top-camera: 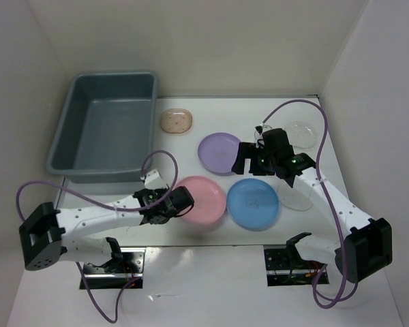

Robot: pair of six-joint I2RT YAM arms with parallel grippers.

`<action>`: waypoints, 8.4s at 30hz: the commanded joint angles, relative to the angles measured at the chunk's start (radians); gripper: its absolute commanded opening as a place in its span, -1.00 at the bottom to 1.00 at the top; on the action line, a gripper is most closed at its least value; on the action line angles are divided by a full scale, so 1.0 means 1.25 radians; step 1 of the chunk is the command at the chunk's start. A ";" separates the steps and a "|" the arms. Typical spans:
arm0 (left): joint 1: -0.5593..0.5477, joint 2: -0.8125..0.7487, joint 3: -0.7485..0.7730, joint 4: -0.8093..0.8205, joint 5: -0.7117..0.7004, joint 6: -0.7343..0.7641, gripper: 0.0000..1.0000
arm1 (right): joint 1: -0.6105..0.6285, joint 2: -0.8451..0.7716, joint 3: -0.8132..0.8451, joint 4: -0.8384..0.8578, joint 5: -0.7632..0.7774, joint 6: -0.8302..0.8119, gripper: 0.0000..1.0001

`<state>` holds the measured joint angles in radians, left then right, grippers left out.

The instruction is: Place the mixed dishes into the plastic bin

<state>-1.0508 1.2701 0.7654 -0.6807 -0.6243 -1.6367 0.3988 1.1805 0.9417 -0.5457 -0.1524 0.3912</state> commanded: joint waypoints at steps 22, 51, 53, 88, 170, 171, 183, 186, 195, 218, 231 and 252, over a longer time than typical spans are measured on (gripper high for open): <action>0.740 0.099 0.526 0.208 -0.016 0.678 -1.00 | -0.004 -0.093 0.045 -0.022 0.087 -0.012 1.00; 0.935 0.377 0.439 0.256 -0.072 0.799 0.27 | -0.004 -0.002 0.070 -0.030 0.166 0.027 1.00; 0.935 0.340 0.447 0.273 -0.072 0.813 0.30 | -0.011 -0.002 0.070 -0.030 0.156 0.027 1.00; 0.302 0.565 0.591 0.351 0.147 0.704 0.46 | -0.049 -0.083 0.059 -0.032 0.186 0.091 0.96; 0.491 0.510 0.504 0.429 0.437 0.551 0.19 | -0.075 -0.082 0.028 -0.058 0.123 0.082 0.96; 0.484 0.526 0.504 0.420 0.426 0.551 0.15 | -0.075 -0.082 0.028 -0.058 0.123 0.082 0.96; 0.452 0.604 0.514 0.386 0.328 0.558 -0.09 | -0.075 -0.105 0.028 -0.073 0.138 0.082 0.96; 0.452 0.620 0.507 0.386 0.336 0.558 -0.09 | -0.075 -0.105 0.028 -0.073 0.138 0.082 0.96; 0.452 0.634 0.492 0.410 0.358 0.544 -0.40 | -0.075 -0.105 0.028 -0.080 0.138 0.082 0.96; 0.556 0.394 0.796 0.325 0.289 0.659 -1.00 | -0.075 -0.112 0.021 -0.058 0.122 0.082 0.96; 0.964 0.199 0.555 0.227 0.201 0.706 -1.00 | -0.082 -0.112 0.014 -0.051 0.113 0.075 0.96; 0.973 0.323 0.362 0.216 0.055 0.723 -1.00 | -0.082 -0.095 0.014 -0.043 0.113 0.075 0.96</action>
<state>0.1612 1.6676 1.2289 -0.4408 -0.5064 -0.7368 0.3031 1.0584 0.9554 -0.6395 -0.0154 0.4999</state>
